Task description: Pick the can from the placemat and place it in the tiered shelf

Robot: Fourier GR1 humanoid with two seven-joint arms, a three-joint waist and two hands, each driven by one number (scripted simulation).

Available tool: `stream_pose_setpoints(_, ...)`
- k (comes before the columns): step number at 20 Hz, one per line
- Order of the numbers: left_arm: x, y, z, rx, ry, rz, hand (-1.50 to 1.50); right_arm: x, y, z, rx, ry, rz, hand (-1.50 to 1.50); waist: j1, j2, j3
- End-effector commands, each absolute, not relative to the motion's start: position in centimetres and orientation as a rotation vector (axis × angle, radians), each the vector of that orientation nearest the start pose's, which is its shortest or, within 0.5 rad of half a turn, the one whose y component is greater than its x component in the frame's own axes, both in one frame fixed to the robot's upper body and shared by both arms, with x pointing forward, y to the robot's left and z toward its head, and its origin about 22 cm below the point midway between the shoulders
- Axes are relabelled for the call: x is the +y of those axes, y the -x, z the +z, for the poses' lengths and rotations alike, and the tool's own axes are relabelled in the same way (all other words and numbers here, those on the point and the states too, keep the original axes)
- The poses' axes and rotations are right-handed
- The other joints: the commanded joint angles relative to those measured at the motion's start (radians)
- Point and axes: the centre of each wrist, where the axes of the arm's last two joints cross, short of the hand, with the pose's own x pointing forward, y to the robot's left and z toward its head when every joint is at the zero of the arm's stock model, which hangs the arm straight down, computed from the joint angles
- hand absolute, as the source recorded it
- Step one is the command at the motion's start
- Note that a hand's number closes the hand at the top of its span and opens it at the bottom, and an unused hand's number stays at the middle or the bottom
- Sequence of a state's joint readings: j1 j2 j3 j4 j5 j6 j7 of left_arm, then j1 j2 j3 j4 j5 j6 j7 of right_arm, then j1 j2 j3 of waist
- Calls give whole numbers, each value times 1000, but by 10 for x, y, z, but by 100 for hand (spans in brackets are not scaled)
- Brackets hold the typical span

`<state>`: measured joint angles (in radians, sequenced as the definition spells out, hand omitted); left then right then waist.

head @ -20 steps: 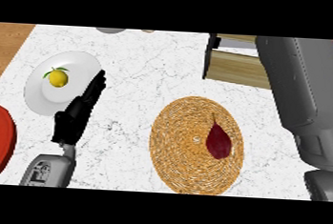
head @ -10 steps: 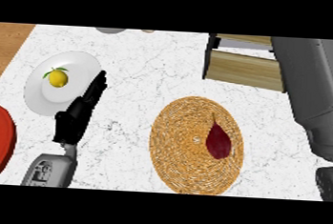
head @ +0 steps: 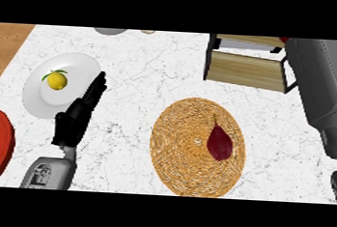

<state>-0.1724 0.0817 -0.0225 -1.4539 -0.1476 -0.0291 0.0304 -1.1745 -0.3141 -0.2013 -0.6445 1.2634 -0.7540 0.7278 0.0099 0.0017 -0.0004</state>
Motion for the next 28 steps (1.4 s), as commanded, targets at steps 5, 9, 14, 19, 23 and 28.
stream_pose_setpoints(5,223,-283,19,-1581,-109,-268,0,-221,-457,240,-1545,1438,-304,-150,-3,-3,1)
stream_pose_setpoints(9,219,-300,23,-1583,-101,-259,0,-203,-452,255,-1590,1360,-292,-150,-10,-3,0)
stream_pose_setpoints(14,226,-280,16,-1574,-98,-243,0,-210,-436,261,-1650,1296,-329,-150,-12,-6,0)
stream_pose_setpoints(19,213,-276,12,-1569,-101,-258,0,-230,-427,289,-1729,1203,-628,-150,-12,-7,1)
stream_pose_setpoints(23,220,-292,19,-1570,-114,-250,0,-251,-409,324,-1723,1209,-758,-150,-22,-7,0)
stream_pose_setpoints(28,237,-282,11,-1574,-141,-221,0,-305,-361,347,-1584,1205,-850,-150,-53,-20,0)
